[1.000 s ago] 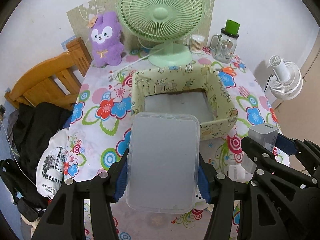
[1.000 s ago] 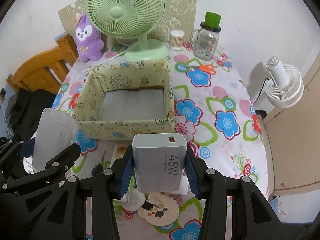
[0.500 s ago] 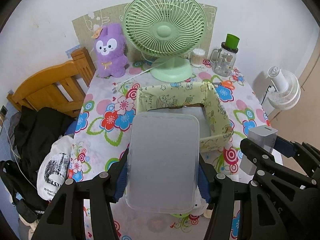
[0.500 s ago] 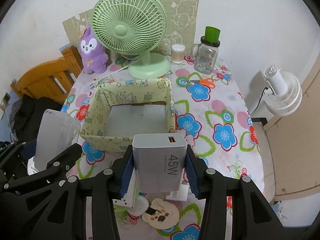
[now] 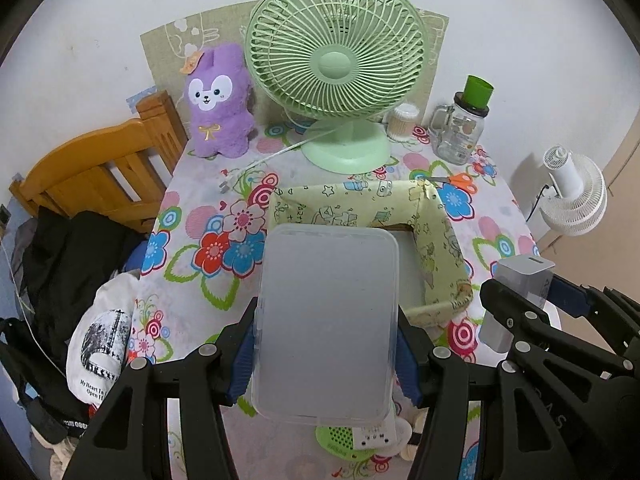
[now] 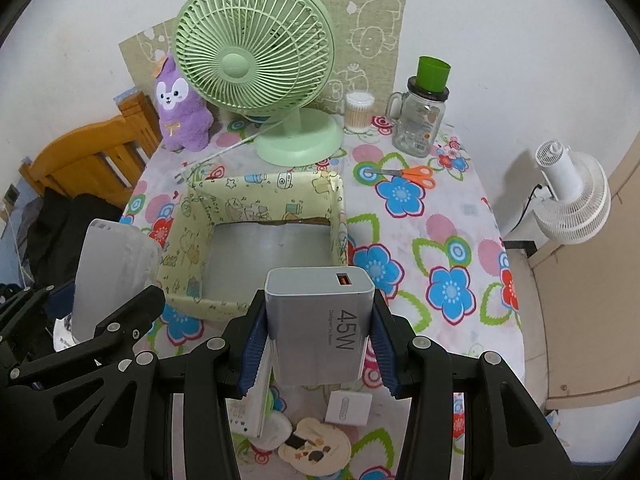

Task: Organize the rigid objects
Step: 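Lift the white case with the left tool while the right lifts the large charger toward the box, then lower the case into the box and open the left tool while the right releases the charger inside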

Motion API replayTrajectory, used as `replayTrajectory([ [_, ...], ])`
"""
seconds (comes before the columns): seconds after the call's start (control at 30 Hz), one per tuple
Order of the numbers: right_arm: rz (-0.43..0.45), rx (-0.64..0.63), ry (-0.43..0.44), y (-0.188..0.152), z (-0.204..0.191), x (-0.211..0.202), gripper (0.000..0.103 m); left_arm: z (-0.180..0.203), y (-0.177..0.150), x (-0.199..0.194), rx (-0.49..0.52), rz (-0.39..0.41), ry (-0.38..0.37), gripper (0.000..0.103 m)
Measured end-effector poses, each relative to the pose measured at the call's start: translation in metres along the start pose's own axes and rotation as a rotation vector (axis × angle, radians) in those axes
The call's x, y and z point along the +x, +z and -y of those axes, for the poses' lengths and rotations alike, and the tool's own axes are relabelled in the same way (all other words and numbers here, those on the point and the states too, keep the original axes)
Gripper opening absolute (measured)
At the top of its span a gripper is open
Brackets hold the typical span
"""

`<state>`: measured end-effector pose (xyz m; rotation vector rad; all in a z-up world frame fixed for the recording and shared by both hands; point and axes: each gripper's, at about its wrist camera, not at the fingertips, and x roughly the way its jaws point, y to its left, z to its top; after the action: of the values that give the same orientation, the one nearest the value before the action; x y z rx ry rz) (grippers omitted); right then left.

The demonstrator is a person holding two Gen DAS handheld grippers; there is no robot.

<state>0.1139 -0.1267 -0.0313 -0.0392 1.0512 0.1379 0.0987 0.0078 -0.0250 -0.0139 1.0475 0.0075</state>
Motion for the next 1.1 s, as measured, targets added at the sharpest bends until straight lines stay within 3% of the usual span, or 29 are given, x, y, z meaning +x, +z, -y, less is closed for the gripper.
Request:
replayTrajectory([
  [0.73,-0.077,0.010,0.003,0.048,-0.005,0.068,0.050,-0.015,0.040,0.065,-0.026,-0.042,-0.020,0.060],
  [1.1,-0.180,0.012,-0.005,0.041,-0.005,0.103,0.050,-0.017,0.034,0.099,-0.014,-0.112,-0.039,0.060],
])
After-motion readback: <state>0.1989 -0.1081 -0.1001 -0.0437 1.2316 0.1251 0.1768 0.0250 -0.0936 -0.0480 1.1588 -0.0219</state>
